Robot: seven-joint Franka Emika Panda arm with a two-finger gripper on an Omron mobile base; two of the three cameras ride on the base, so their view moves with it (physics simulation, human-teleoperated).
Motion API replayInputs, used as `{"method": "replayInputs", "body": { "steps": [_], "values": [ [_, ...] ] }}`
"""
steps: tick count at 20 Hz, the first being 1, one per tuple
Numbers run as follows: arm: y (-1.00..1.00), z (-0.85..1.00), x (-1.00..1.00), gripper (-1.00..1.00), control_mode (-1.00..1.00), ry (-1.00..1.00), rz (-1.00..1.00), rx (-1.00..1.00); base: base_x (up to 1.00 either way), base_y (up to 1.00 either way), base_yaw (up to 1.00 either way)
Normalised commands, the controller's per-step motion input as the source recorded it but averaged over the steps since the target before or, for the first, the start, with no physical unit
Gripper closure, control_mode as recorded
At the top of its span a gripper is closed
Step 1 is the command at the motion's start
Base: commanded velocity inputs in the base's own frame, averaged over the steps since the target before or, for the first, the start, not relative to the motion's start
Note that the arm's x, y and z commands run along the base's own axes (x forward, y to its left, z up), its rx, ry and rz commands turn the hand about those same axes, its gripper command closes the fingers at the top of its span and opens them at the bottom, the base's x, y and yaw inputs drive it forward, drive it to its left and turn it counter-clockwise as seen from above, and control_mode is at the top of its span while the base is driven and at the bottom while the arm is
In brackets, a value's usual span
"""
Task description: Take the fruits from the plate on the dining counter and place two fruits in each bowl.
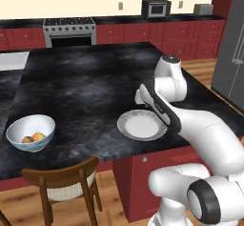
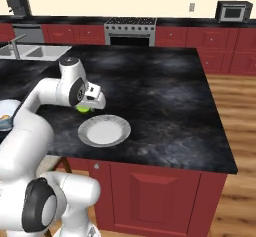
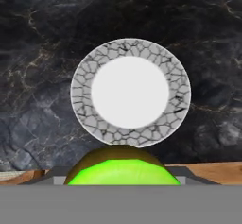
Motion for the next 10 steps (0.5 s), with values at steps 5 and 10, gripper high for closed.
{"method": "replayInputs", "body": {
  "steps": [5,10],
  "values": [
    [-0.11,0.49,-0.23,1.00,-1.00,-0.05,0.00,0.01,0.00,0.00,0.00],
    [-0.06,0.18,-0.11,1.00,1.00,-0.02,0.00,0.00,-0.49,-0.13,0.00]
  ]
}}
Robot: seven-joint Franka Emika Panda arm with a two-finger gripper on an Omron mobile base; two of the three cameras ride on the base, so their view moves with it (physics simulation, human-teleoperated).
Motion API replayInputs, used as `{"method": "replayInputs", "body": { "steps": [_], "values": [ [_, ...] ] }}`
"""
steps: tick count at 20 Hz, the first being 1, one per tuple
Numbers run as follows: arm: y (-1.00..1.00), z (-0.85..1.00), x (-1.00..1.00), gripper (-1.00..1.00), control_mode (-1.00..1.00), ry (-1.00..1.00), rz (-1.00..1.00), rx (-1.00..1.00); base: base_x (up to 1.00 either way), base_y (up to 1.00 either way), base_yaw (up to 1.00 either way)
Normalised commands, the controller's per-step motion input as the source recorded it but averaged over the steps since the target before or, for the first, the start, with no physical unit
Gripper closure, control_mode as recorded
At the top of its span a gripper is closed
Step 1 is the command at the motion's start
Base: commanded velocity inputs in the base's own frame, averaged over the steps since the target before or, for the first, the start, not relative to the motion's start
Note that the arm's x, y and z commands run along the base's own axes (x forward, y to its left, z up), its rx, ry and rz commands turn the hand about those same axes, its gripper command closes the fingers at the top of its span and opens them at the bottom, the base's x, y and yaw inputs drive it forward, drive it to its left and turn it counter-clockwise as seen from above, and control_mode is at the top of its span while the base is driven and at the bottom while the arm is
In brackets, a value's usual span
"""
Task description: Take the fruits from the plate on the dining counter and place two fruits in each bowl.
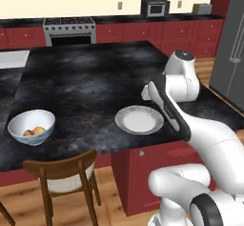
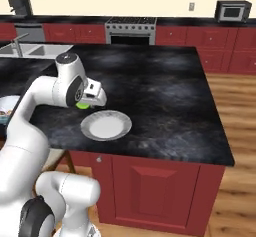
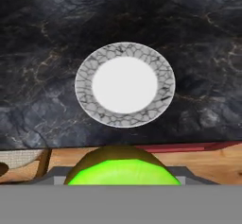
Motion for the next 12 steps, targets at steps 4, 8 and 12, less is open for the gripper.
{"method": "replayInputs", "body": {
  "steps": [4,8,12],
  "values": [
    [0.00,0.00,0.00,1.00,1.00,0.00,0.00,0.00,-0.77,0.69,-0.01],
    [0.00,0.00,0.00,1.00,1.00,0.00,0.00,0.00,-0.21,1.00,0.00],
    [0.00,0.00,0.00,1.00,1.00,0.00,0.00,0.00,0.00,1.00,0.00]
  ]
}}
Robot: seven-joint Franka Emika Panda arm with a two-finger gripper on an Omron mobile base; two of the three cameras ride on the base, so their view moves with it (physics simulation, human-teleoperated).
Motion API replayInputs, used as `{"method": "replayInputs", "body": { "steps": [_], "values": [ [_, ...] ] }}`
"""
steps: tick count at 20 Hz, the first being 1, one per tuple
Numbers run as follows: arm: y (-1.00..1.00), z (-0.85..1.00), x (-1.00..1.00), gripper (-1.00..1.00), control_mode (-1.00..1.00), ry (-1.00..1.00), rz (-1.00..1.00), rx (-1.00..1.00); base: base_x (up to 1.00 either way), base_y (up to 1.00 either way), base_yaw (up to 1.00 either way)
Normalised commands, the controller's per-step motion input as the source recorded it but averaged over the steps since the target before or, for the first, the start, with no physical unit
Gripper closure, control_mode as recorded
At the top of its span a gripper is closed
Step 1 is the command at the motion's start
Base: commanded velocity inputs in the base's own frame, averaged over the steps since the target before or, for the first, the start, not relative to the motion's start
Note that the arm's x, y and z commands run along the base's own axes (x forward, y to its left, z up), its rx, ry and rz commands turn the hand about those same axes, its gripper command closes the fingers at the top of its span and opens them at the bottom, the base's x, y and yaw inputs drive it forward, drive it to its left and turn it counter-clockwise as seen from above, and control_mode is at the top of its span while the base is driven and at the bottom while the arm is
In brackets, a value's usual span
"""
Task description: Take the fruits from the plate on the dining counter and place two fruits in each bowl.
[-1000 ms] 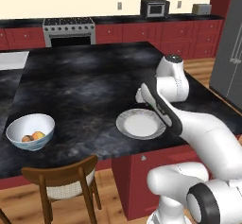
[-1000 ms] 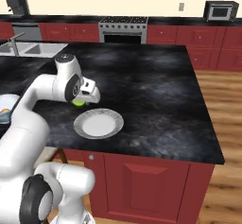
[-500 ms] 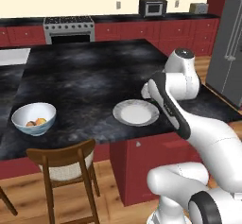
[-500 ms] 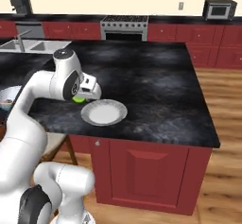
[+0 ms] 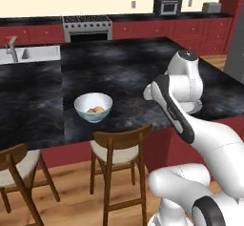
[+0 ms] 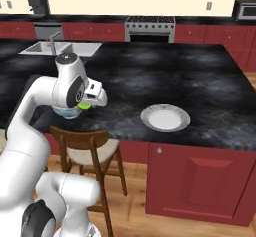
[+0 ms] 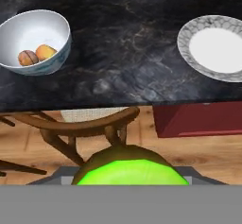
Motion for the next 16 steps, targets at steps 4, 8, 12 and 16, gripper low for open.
{"method": "replayInputs", "body": {
  "steps": [4,8,12,16],
  "values": [
    [0.00,0.00,0.00,1.00,1.00,0.00,0.00,0.00,0.00,1.00,0.00],
    [0.00,0.00,0.00,1.00,1.00,0.00,0.00,0.00,0.00,1.00,0.00],
    [0.00,0.00,0.00,1.00,1.00,0.00,0.00,0.00,0.00,1.00,0.00],
    [0.00,0.00,0.00,1.00,1.00,0.00,0.00,0.00,0.04,1.00,0.00]
  ]
}}
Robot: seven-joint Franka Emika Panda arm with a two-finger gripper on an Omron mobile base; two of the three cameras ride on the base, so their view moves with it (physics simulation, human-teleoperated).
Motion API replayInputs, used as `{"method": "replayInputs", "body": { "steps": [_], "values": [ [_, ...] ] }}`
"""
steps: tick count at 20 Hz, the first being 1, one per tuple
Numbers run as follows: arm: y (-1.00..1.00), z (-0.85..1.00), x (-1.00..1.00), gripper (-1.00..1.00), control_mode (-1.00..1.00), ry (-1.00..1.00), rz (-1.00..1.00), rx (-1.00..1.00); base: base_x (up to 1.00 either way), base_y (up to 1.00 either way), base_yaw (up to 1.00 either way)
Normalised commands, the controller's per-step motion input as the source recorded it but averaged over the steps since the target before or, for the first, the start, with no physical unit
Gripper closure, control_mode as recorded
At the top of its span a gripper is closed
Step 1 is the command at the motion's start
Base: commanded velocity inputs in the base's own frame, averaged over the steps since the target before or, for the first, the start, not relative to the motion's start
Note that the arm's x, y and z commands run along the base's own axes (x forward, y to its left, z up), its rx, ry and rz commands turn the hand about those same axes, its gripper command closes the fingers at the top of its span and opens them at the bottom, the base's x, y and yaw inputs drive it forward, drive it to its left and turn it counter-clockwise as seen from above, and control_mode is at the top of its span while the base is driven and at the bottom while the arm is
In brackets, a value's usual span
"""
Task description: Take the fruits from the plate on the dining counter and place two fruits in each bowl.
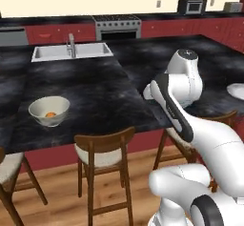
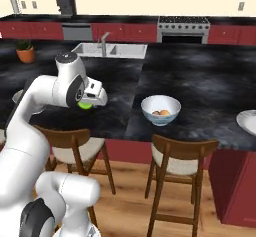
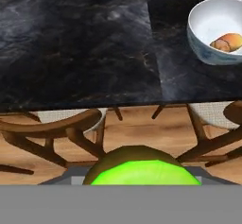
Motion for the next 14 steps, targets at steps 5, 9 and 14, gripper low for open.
{"method": "replayInputs", "body": {
  "steps": [5,9,14],
  "values": [
    [0.00,0.00,0.00,1.00,1.00,0.00,0.00,0.00,0.09,1.00,0.00],
    [0.00,0.00,0.00,1.00,1.00,0.00,0.00,0.00,0.17,1.00,0.00],
    [0.00,0.00,0.00,1.00,1.00,0.00,0.00,0.00,0.30,0.65,0.00]
  ]
}}
